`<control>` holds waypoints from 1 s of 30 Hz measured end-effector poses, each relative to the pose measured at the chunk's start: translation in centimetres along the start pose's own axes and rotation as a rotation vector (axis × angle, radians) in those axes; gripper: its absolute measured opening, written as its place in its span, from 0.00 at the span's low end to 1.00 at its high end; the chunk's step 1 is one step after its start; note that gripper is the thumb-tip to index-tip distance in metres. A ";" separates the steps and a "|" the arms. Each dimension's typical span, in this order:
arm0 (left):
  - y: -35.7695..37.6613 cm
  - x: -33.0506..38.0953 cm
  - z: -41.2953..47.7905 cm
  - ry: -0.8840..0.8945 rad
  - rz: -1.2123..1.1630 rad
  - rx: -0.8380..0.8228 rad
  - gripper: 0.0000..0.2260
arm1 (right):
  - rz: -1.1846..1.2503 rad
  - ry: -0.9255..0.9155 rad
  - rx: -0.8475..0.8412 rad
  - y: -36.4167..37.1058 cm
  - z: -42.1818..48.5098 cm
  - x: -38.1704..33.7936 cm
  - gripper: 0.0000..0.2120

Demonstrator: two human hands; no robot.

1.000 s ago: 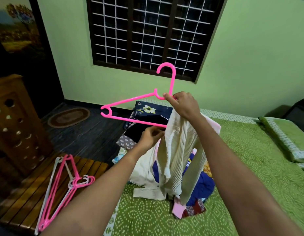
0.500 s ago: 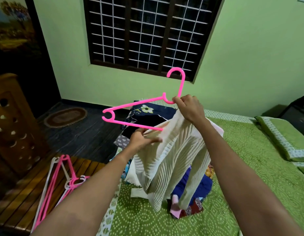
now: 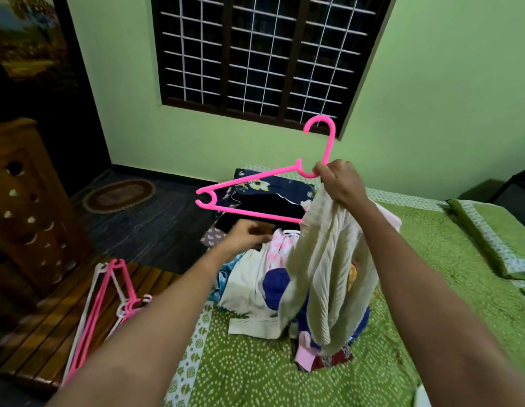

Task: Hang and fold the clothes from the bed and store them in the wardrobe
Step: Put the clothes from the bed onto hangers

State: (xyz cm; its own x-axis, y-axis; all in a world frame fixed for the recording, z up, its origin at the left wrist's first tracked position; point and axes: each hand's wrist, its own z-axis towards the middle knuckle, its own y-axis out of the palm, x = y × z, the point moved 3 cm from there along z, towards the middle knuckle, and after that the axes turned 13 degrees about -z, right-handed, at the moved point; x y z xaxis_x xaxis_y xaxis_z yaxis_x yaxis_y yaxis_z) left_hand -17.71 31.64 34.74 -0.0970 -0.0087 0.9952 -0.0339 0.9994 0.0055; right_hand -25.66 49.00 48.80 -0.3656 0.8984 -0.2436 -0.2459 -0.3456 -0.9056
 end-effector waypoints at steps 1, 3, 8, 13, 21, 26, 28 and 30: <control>1.9 0.4 -0.1 0.020 -0.064 -0.050 0.17 | 0.000 -0.013 -0.007 0.2 0.0 -0.5 0.20; 4.5 1.3 -0.4 0.070 -0.167 -0.099 0.15 | 0.001 -0.028 -0.016 0.4 -0.1 -1.2 0.18; 6.0 1.3 -0.2 0.042 -0.211 -0.096 0.08 | 0.037 0.004 0.026 -0.3 -0.3 -0.8 0.22; 5.4 0.5 -0.6 -0.123 -0.218 -0.054 0.18 | 0.033 0.031 0.034 -0.2 -0.7 0.3 0.21; 1.2 -2.0 -1.1 -0.125 0.604 0.115 0.12 | -0.062 -0.016 -0.011 1.4 -1.2 0.3 0.23; -4.8 -2.4 -1.5 -0.166 0.577 0.515 0.12 | -0.150 -0.001 -0.009 1.4 -1.8 2.7 0.29; -6.6 -2.7 -1.2 -0.200 0.337 0.545 0.10 | -0.209 -0.010 -0.030 1.8 -2.1 3.4 0.26; -7.4 -1.9 -1.3 -0.219 0.116 0.589 0.06 | -0.274 -0.032 -0.058 2.3 -2.2 3.9 0.23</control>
State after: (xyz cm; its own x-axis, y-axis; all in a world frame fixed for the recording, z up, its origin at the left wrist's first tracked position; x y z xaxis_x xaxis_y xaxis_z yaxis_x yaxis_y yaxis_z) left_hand -15.95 24.32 32.98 -0.3319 0.0296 0.9428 -0.5459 0.8091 -0.2175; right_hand -25.63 52.26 44.96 -0.3210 0.9468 0.0239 -0.2878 -0.0735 -0.9549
